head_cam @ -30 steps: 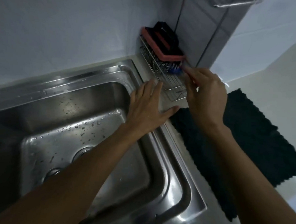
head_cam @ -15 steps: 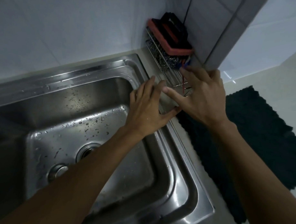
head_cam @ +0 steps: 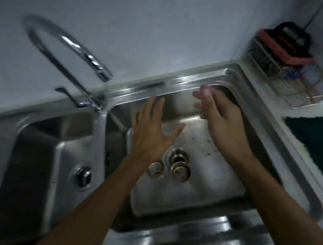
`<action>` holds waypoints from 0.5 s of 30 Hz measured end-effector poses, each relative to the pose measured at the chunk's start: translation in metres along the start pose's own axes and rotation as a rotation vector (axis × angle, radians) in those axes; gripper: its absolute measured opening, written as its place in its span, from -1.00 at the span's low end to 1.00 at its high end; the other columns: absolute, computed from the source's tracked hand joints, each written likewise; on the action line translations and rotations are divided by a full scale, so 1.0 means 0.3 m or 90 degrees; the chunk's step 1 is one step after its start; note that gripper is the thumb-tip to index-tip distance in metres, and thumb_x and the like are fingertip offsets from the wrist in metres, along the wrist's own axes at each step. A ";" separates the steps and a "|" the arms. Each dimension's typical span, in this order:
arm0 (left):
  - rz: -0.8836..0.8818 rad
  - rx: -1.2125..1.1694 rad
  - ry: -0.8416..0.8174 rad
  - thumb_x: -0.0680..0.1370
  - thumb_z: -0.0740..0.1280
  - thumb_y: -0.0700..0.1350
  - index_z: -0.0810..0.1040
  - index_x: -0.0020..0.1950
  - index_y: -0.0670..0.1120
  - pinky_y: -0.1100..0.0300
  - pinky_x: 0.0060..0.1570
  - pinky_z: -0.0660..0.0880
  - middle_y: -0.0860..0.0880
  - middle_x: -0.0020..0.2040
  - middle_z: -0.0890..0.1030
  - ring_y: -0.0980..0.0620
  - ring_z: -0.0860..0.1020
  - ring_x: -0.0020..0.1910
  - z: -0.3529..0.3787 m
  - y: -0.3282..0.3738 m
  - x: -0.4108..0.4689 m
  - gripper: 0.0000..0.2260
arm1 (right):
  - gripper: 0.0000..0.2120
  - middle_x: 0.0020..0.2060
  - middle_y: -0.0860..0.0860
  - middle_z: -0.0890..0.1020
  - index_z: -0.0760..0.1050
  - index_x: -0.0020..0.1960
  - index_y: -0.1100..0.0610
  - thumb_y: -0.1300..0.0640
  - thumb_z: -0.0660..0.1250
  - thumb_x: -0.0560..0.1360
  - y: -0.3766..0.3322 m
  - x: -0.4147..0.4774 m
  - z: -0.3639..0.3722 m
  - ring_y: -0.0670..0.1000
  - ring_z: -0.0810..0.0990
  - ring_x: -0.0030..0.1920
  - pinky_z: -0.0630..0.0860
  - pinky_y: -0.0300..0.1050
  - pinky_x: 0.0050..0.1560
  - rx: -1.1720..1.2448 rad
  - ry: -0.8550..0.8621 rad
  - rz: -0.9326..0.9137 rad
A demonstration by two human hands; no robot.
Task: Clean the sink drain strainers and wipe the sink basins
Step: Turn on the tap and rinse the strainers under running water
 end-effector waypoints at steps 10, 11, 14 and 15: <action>-0.009 0.235 0.094 0.62 0.16 0.34 0.04 0.69 -0.15 -0.20 0.61 0.02 -0.14 0.71 -0.08 -0.11 -0.07 0.70 -0.549 -0.649 -0.048 -0.18 | -0.19 0.62 0.18 0.16 0.00 0.64 0.23 -0.33 0.03 0.64 -0.042 -0.072 0.942 0.14 0.18 0.61 0.18 0.05 0.59 0.624 -0.139 0.446; -0.002 0.249 0.068 0.63 0.14 0.33 0.00 0.70 -0.16 -0.20 0.62 0.00 -0.14 0.71 -0.10 -0.10 -0.10 0.70 -0.541 -0.660 -0.028 -0.18 | -0.18 0.62 0.18 0.13 -0.02 0.64 0.23 -0.34 0.02 0.64 -0.039 -0.062 0.977 0.14 0.15 0.62 0.15 0.05 0.60 0.638 -0.122 0.455; 0.013 0.249 0.011 0.68 0.12 0.23 -0.08 0.70 -0.17 -0.19 0.63 -0.05 -0.14 0.71 -0.15 -0.08 -0.16 0.69 -0.503 -0.678 0.006 -0.24 | -0.20 0.62 0.22 0.12 -0.06 0.64 0.27 -0.30 0.00 0.67 -0.022 -0.035 1.051 0.17 0.12 0.62 0.10 0.06 0.62 0.701 -0.085 0.462; 0.019 0.244 -0.002 0.70 0.10 0.18 -0.10 0.70 -0.17 -0.18 0.64 -0.06 -0.13 0.71 -0.16 -0.07 -0.17 0.69 -0.489 -0.683 0.012 -0.28 | -0.22 0.61 0.23 0.12 -0.06 0.64 0.27 -0.27 0.00 0.68 -0.022 -0.027 1.071 0.18 0.11 0.62 0.09 0.07 0.62 0.724 -0.081 0.462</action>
Point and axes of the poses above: each hand's wrist, its own x-axis towards the middle knuckle, its own z-axis out of the palm, y = z × x, the point moved 7 cm from there along x, towards the middle knuckle
